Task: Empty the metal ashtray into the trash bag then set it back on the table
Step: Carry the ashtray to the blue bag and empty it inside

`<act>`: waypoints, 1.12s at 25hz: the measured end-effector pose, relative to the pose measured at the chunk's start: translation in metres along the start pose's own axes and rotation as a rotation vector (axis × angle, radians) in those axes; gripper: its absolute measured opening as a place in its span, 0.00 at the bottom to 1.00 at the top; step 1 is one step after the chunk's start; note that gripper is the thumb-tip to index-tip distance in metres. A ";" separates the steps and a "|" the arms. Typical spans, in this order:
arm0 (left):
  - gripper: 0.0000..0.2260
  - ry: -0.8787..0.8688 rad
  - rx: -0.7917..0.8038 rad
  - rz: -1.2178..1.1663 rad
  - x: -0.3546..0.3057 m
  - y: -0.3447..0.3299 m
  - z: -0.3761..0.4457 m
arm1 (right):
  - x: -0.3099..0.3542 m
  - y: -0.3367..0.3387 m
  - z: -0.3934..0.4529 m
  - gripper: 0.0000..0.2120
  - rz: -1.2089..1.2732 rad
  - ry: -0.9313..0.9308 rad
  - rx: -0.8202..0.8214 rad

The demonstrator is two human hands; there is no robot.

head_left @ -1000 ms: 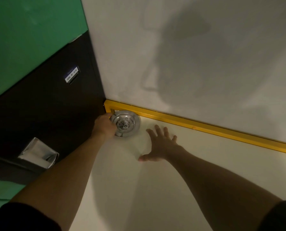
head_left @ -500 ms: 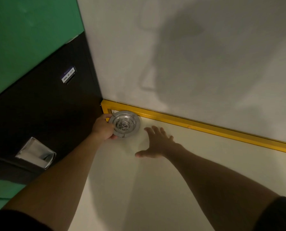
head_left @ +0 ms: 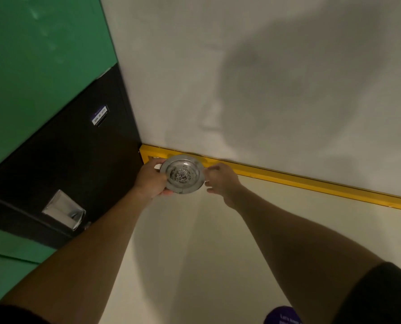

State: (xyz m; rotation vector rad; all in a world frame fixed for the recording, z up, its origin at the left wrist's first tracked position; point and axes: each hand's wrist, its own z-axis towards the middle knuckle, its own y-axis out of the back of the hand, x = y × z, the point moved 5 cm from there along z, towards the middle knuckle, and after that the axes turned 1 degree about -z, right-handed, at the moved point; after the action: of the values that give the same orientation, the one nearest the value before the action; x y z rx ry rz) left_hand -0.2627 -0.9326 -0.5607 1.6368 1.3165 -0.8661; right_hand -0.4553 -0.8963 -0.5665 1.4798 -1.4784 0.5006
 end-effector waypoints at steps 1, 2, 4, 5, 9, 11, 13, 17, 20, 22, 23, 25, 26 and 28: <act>0.15 -0.006 0.006 -0.004 -0.005 -0.003 -0.007 | 0.002 0.004 -0.007 0.11 0.079 -0.029 0.012; 0.14 -0.012 0.011 -0.006 -0.010 -0.005 -0.015 | 0.005 0.010 -0.014 0.09 0.132 -0.044 0.015; 0.13 -0.035 0.026 -0.016 -0.022 -0.011 -0.032 | 0.011 0.025 -0.030 0.02 0.201 -0.057 0.016; 0.13 -0.048 0.034 -0.020 -0.027 -0.014 -0.040 | 0.014 0.032 -0.039 0.03 0.229 -0.061 0.020; 0.11 -0.098 0.063 -0.012 -0.049 -0.028 -0.075 | 0.019 0.063 -0.072 0.07 0.294 -0.068 0.030; 0.11 -0.121 0.084 0.002 -0.059 -0.038 -0.094 | 0.018 0.081 -0.089 0.07 0.327 -0.083 0.021; 0.14 -0.146 0.113 0.004 -0.070 -0.051 -0.116 | 0.015 0.104 -0.107 0.07 0.366 -0.088 0.006; 0.15 -0.179 0.180 0.004 -0.087 -0.086 -0.161 | 0.002 0.151 -0.148 0.08 0.461 -0.075 -0.022; 0.13 -0.194 0.244 0.016 -0.093 -0.117 -0.193 | -0.013 0.190 -0.175 0.07 0.496 -0.080 -0.072; 0.12 -0.199 0.279 0.031 -0.096 -0.138 -0.212 | -0.026 0.214 -0.191 0.06 0.523 -0.097 -0.116; 0.12 -0.195 0.292 0.037 -0.096 -0.149 -0.221 | -0.033 0.225 -0.199 0.05 0.539 -0.109 -0.136; 0.12 -0.176 0.316 0.048 -0.095 -0.173 -0.239 | -0.049 0.250 -0.217 0.04 0.568 -0.110 -0.176; 0.13 -0.167 0.325 0.055 -0.095 -0.184 -0.248 | -0.057 0.262 -0.224 0.05 0.579 -0.101 -0.190; 0.19 -0.157 0.347 0.075 -0.095 -0.208 -0.266 | -0.071 0.287 -0.239 0.06 0.591 -0.082 -0.207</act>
State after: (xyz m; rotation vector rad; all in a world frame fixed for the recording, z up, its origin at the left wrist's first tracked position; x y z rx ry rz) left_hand -0.4836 -0.7080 -0.4067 1.8253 1.0307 -1.2019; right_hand -0.6560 -0.6085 -0.4202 0.8969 -1.9732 0.6159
